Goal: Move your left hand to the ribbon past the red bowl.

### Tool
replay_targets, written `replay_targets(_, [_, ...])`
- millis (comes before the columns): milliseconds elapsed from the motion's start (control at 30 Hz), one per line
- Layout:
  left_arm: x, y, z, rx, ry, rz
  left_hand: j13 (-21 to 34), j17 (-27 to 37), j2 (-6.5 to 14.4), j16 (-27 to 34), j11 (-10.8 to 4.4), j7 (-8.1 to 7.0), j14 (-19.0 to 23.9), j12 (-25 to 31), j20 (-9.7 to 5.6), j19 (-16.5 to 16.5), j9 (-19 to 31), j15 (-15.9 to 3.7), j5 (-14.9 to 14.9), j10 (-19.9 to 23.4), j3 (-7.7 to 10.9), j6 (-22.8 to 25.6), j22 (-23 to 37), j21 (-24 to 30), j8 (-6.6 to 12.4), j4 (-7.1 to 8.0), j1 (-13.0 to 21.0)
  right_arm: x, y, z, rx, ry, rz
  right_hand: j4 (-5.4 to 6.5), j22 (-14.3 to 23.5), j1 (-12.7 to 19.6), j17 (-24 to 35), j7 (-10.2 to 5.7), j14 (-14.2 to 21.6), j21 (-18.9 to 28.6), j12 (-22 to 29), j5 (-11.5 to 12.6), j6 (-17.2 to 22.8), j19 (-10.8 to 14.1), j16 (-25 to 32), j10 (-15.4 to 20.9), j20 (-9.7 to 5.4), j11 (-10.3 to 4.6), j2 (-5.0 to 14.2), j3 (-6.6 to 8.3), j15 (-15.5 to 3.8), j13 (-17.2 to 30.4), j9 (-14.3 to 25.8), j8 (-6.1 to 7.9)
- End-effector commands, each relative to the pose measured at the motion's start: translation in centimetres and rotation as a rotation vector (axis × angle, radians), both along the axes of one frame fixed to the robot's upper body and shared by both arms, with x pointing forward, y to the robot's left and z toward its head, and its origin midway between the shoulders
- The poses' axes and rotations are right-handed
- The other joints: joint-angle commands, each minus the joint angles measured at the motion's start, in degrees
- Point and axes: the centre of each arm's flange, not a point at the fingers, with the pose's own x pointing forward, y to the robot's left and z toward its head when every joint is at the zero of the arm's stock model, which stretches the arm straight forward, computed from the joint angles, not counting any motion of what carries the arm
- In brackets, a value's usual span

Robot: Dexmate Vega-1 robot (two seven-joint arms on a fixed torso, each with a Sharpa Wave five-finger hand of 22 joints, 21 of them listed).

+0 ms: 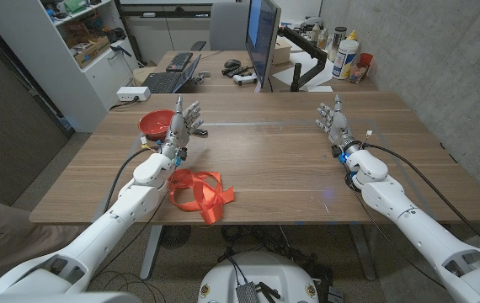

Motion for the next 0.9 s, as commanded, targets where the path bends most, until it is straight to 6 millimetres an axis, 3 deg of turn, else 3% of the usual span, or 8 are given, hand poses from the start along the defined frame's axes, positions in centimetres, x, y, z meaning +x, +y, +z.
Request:
replay_targets(33, [-0.52, 0.08, 0.15, 0.000, -0.005, 0.008, 0.17, 0.11, -0.48, 0.19, 0.11, 0.11, 0.59, 0.27, -0.09, 0.56, 0.29, -2.48, 0.25, 0.46, -0.53, 0.49, 0.23, 0.27, 0.24, -0.07, 0.09, -0.24, 0.17, -0.02, -0.014, 0.004, 0.008, -0.08, 0.11, 0.06, 0.24, -0.14, -0.42, 0.23, 0.23, 0.28, 0.55, 0.10, 0.27, 0.49, 0.27, 0.19, 1.50, -0.30, -0.14, 0.10, 0.15, 0.45])
replay_targets(267, [-0.17, -0.14, -0.26, -0.003, -0.002, -0.002, 0.17, 0.11, -0.45, 0.20, 0.10, 0.14, 0.60, 0.25, -0.08, 0.60, 0.29, -2.39, 0.27, 0.42, -0.64, 0.50, 0.23, 0.28, 0.23, -0.06, 0.13, -0.42, -0.13, -0.31, -0.007, 0.003, -0.005, -0.09, 0.11, 0.07, 0.24, -0.16, -0.43, 0.26, 0.24, 0.28, 0.56, 0.16, 0.26, 0.51, 0.11, -0.02, 1.51, -0.29, -0.10, 0.10, 0.15, 0.47])
replay_targets(433, [-0.20, -0.20, -0.30, 0.021, -0.001, 0.003, 0.17, 0.11, -0.34, 0.08, 0.07, -0.73, 0.25, 0.05, -0.24, 0.54, 0.28, -2.75, 0.28, -0.14, -0.96, -1.90, 0.23, 0.27, -0.66, 0.01, 0.17, -0.46, -0.31, -0.25, 0.006, -0.006, -0.014, -0.12, 0.10, 0.10, 0.23, -0.21, -0.35, 0.28, 0.50, 0.26, 0.66, 0.23, 0.28, 1.17, -0.51, -1.49, 1.56, -0.26, -0.19, 0.09, 0.14, 0.52])
replay_targets(567, [-0.34, 0.03, -0.39, 0.041, -0.006, -0.007, 0.16, 0.10, -0.22, -0.12, 0.04, -0.98, -0.44, -0.07, -1.33, -0.22, 0.28, -3.20, 0.30, -0.54, -1.19, -2.94, 0.20, -0.02, -0.84, 0.09, 0.15, -0.51, -0.44, -0.11, 0.010, -0.012, -0.018, -0.13, 0.09, 0.12, 0.23, -0.24, -0.30, 0.26, 0.46, 0.26, 0.68, 0.19, 0.30, 1.10, -0.64, -1.36, 1.57, -0.25, 0.00, 0.08, 0.13, 0.53])
replay_targets(667, [-0.48, 0.01, -0.31, 0.057, -0.011, -0.016, 0.15, 0.07, -1.01, -0.30, 0.06, -0.78, -1.46, -0.39, -1.17, -0.99, 0.26, -3.15, 0.30, -1.84, -1.86, -6.48, 0.10, -0.25, -1.47, -0.35, 0.75, -0.50, -0.53, -0.08, 0.013, -0.011, -0.023, -0.13, 0.09, 0.12, 0.23, -0.20, -0.33, 0.24, 0.44, 0.25, 0.67, 0.14, 0.29, 1.07, -0.66, -1.16, 1.57, -0.24, -0.02, 0.08, 0.13, 0.53])
replay_targets(900, [-0.96, -0.18, -0.20, 0.087, -0.017, -0.017, 0.14, 0.06, -1.50, -0.51, 0.08, -0.95, -2.50, -0.49, -0.74, -1.44, 0.25, -2.91, 0.25, -2.44, -2.26, -7.02, 0.08, -0.35, -1.23, -0.58, 1.02, -0.40, -0.60, 0.12, 0.017, -0.015, -0.028, -0.14, 0.08, 0.13, 0.23, -0.20, -0.54, 0.14, 0.40, 0.25, 0.63, -0.09, 0.20, 1.00, -0.64, -0.95, 1.59, -0.23, -0.16, 0.07, 0.13, 0.51])
